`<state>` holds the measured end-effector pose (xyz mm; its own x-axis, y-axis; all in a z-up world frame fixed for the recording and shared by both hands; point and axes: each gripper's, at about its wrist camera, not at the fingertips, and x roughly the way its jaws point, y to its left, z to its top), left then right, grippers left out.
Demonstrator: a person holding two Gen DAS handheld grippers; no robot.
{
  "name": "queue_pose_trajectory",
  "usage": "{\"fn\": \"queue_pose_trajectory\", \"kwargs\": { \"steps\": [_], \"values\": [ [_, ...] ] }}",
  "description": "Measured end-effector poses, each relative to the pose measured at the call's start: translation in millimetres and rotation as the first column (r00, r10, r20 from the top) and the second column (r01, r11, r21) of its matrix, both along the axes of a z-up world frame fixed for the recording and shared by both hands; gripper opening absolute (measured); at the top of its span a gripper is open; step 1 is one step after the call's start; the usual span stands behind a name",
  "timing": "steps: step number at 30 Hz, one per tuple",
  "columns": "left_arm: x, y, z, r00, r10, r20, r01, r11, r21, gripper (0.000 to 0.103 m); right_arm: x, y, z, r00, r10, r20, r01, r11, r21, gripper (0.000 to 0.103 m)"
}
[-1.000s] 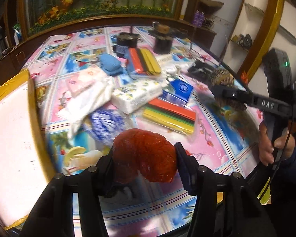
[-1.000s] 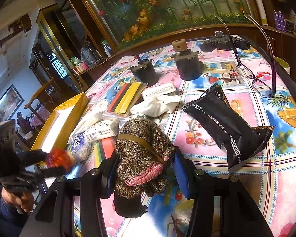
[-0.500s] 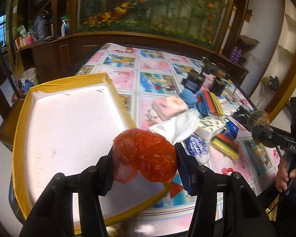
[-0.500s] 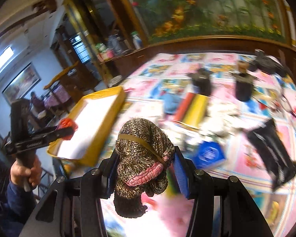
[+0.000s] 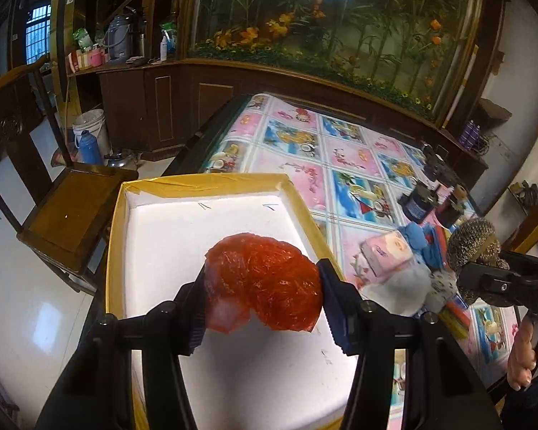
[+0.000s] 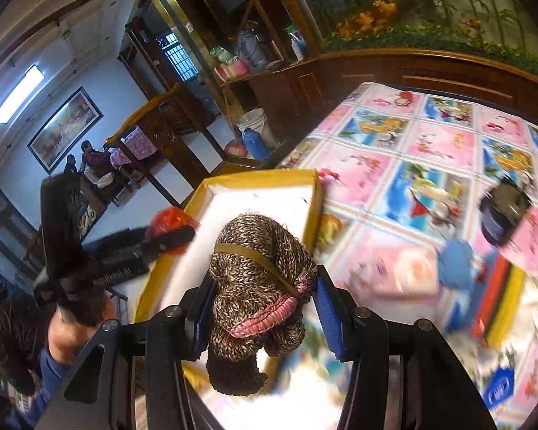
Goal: Organize soft objects
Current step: 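Carry the sock to the tray with the right gripper while the left gripper grasps the red bag, then release the sock and red bag into the tray with both grippers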
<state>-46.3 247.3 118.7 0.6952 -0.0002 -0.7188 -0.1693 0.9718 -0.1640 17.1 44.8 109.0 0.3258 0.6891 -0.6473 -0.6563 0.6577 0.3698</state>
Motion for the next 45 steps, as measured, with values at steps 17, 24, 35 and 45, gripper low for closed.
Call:
{"fn": "queue_pose_trajectory", "kwargs": {
  "steps": [17, 24, 35, 45],
  "values": [
    [81.6, 25.8, -70.3, 0.991, 0.057, -0.124, -0.067, 0.994, -0.084, 0.054, 132.9, 146.6, -65.8, 0.989, -0.092, -0.119, 0.07, 0.982, -0.175, 0.055],
    [86.0, 31.5, -77.6, 0.989, 0.066, -0.131, -0.081, 0.99, -0.115, 0.06, 146.3, 158.2, -81.7, 0.986, -0.1, -0.131, 0.072, 0.978, -0.198, 0.056],
    [81.8, 39.6, -74.5, 0.989, 0.084, -0.126, -0.102, 0.983, -0.152, 0.077, 137.0, 125.2, -62.9, 0.987, -0.083, -0.14, 0.071, 0.994, -0.086, 0.072],
    [28.0, 2.9, -33.1, 0.999, 0.034, 0.002, -0.033, 0.99, -0.14, 0.083, 75.7, 3.9, -43.9, 0.989, -0.027, -0.146, 0.035, 0.998, 0.054, 0.075]
  ]
}}
